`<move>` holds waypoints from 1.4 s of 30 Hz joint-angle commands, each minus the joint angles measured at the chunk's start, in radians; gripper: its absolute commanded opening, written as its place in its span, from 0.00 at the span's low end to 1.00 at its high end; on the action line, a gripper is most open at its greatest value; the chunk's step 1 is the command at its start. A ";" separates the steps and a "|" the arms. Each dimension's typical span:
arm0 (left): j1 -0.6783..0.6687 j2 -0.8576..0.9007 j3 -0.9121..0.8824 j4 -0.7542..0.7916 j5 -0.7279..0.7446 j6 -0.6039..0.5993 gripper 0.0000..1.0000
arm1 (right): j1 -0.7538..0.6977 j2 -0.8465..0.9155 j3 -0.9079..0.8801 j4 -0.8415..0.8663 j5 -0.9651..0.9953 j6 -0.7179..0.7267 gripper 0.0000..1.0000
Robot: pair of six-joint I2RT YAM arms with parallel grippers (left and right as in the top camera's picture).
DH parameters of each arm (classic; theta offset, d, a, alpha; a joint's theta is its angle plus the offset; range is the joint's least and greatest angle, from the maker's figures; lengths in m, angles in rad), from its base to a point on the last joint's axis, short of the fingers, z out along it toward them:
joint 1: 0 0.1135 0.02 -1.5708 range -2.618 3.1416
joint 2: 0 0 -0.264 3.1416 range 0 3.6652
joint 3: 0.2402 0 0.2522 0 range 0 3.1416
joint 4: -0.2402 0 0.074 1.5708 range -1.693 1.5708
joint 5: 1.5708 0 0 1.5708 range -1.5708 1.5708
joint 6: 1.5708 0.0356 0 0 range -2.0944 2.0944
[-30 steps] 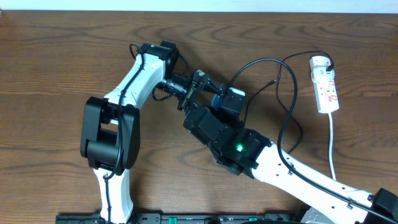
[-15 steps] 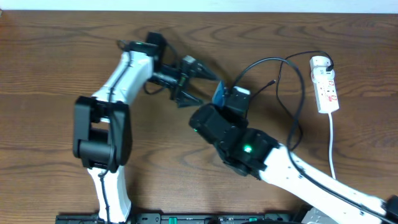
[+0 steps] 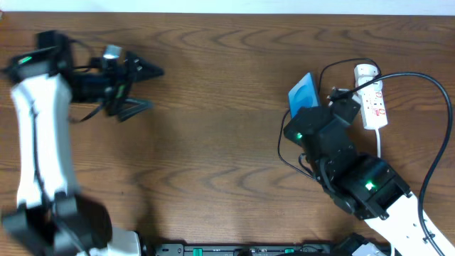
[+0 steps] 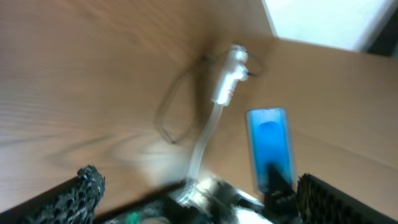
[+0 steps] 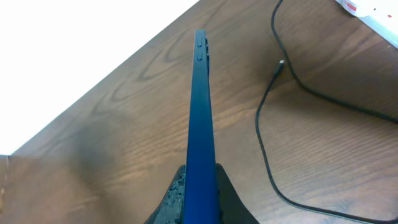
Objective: Plug charger to phone and switch on socket
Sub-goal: 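Release the left gripper and move the phone right with the right gripper, then bring the left gripper back and grasp the phone's other end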
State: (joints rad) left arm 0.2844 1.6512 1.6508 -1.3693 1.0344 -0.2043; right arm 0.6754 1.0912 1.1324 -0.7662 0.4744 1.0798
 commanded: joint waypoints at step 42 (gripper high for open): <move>-0.126 -0.711 -1.450 2.037 -0.208 -1.383 0.98 | -0.309 0.261 -0.597 1.420 -1.112 0.130 0.01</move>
State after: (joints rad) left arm 0.2317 0.8391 0.1932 0.5323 0.7521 -1.4220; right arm 0.3679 1.3617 0.5232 0.6415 -0.6868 1.1954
